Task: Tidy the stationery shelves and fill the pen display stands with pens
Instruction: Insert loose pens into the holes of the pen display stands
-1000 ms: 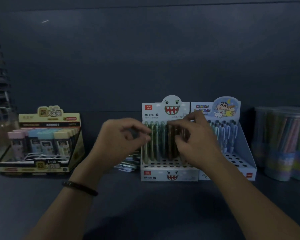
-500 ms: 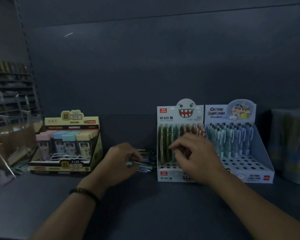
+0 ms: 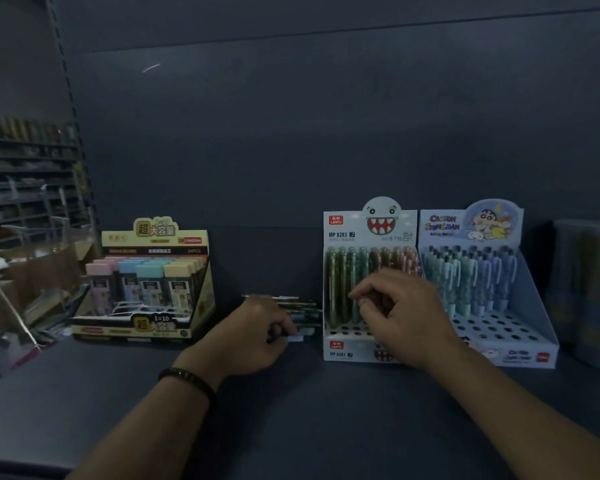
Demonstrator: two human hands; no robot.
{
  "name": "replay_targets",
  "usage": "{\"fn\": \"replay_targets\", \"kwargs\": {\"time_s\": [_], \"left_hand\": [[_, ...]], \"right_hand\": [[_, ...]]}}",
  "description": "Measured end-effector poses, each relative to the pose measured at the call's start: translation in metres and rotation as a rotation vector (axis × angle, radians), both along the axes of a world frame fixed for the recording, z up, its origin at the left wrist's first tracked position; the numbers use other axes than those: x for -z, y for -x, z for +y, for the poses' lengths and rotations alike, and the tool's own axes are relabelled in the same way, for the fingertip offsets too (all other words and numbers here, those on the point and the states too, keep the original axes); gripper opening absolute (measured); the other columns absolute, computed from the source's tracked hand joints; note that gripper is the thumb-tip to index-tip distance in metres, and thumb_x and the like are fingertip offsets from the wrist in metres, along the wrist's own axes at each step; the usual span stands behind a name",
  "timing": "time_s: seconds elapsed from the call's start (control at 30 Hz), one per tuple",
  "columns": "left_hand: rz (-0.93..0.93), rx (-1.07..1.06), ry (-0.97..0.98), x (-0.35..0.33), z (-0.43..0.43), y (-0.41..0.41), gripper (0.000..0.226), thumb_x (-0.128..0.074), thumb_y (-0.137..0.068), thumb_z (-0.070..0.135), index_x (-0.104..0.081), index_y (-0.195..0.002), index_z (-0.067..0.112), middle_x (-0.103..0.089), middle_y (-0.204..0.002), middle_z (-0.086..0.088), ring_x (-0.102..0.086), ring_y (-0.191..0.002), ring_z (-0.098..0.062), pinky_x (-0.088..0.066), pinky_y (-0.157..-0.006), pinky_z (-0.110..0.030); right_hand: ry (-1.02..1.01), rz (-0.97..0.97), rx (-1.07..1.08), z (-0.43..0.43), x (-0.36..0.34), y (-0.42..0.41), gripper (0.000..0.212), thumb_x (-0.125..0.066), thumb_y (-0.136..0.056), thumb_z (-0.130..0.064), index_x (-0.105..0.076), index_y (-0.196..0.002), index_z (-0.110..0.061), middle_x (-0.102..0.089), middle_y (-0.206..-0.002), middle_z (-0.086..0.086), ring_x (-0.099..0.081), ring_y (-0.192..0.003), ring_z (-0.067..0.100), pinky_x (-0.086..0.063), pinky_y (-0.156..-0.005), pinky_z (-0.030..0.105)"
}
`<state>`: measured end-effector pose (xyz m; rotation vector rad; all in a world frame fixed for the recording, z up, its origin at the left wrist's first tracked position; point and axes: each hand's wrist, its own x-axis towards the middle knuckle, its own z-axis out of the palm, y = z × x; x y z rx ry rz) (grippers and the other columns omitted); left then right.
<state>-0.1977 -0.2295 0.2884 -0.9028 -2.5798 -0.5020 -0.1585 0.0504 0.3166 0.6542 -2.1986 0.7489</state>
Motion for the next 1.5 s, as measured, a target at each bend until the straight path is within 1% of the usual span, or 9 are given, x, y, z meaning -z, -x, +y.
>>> {"fn": "replay_targets", "kwargs": {"time_s": [0.13,0.27,0.47,0.6,0.7,1.03,1.2,1.4,1.5], "left_hand": [[0.017,-0.01,0.053,0.001,-0.003,0.004,0.01,-0.071,-0.098,0.027,-0.078,-0.106,0.027,-0.064,-0.099,0.015,-0.057,-0.094,-0.003,-0.029,-0.088,-0.002],[0.023,-0.018,0.055,0.003,-0.004,0.01,0.013,-0.062,-0.104,0.028,-0.075,-0.101,0.029,-0.063,-0.097,0.023,-0.055,-0.093,0.003,-0.034,-0.088,-0.009],[0.072,-0.114,-0.447,-0.009,0.006,-0.003,0.016,-0.067,-0.102,0.028,-0.071,-0.087,0.029,-0.069,-0.079,0.015,-0.064,-0.073,-0.001,-0.045,-0.064,-0.012],[0.084,-0.016,-0.634,-0.017,0.025,-0.015,0.016,-0.065,-0.102,0.017,-0.072,-0.089,0.024,-0.068,-0.076,0.01,-0.059,-0.064,-0.005,-0.045,-0.061,-0.017],[0.073,0.064,-0.656,-0.018,0.044,-0.024,0.012,-0.067,-0.101,0.014,-0.074,-0.093,0.021,-0.072,-0.083,0.008,-0.067,-0.071,-0.01,-0.051,-0.064,-0.02],[0.018,0.104,-0.624,-0.017,0.058,-0.03,0.018,-0.071,-0.098,0.013,-0.077,-0.1,0.029,-0.076,-0.089,0.012,-0.073,-0.081,-0.009,-0.053,-0.069,-0.017],[-0.14,0.247,-0.761,-0.019,0.064,-0.04,0.022,-0.074,-0.094,0.004,-0.076,-0.113,0.015,-0.077,-0.089,-0.006,-0.075,-0.086,-0.016,-0.057,-0.078,-0.023],[-0.115,0.2,-0.701,-0.023,0.097,-0.063,0.032,-0.079,-0.091,0.007,-0.074,-0.116,0.026,-0.077,-0.088,0.001,-0.073,-0.08,-0.017,-0.056,-0.073,-0.023],[-0.124,0.199,-0.709,-0.026,0.12,-0.073,0.032,-0.083,-0.089,0.012,-0.072,-0.113,0.028,-0.075,-0.085,0.004,-0.069,-0.076,-0.012,-0.052,-0.072,-0.021]], "right_hand": [[-0.005,-0.019,-0.007,-0.001,-0.001,-0.001,0.017,-0.07,-0.09,-0.014,-0.076,-0.09,-0.03,-0.062,-0.081,-0.019,-0.06,-0.079,0.001,-0.038,-0.066,0.015],[-0.008,-0.09,-0.054,-0.002,-0.001,0.001,0.019,-0.071,-0.09,-0.01,-0.077,-0.09,-0.028,-0.064,-0.079,-0.016,-0.061,-0.076,0.005,-0.043,-0.066,0.017],[0.116,-0.202,-0.127,-0.006,0.001,0.001,0.016,-0.075,-0.092,-0.016,-0.077,-0.091,-0.032,-0.067,-0.079,-0.013,-0.062,-0.07,0.007,-0.048,-0.062,0.015],[0.291,-0.261,-0.233,-0.017,-0.006,-0.005,0.011,-0.081,-0.091,-0.027,-0.075,-0.099,-0.032,-0.07,-0.079,-0.003,-0.067,-0.069,0.016,-0.061,-0.066,0.036],[0.388,-0.267,-0.302,-0.027,-0.01,-0.011,0.012,-0.083,-0.088,-0.031,-0.075,-0.097,-0.029,-0.073,-0.08,0.002,-0.07,-0.065,0.02,-0.063,-0.064,0.041],[0.621,-0.258,-0.351,-0.019,-0.019,-0.009,0.005,-0.078,-0.093,-0.01,-0.077,-0.09,-0.006,-0.073,-0.071,0.01,-0.066,-0.051,0.023,-0.048,-0.045,0.022],[0.745,-0.261,-0.367,-0.004,-0.026,-0.011,0.007,-0.071,-0.097,-0.006,-0.077,-0.098,-0.003,-0.072,-0.068,0.014,-0.063,-0.048,0.018,-0.047,-0.04,0.028],[0.742,-0.257,-0.351,0.014,-0.038,-0.018,0.021,-0.062,-0.101,-0.003,-0.08,-0.105,-0.013,-0.075,-0.077,0.016,-0.056,-0.048,0.029,-0.052,-0.045,0.032],[0.697,-0.223,-0.36,0.029,-0.043,-0.025,0.024,-0.062,-0.101,-0.001,-0.079,-0.108,-0.017,-0.081,-0.093,0.002,-0.073,-0.07,0.031,-0.063,-0.064,0.031]]}}
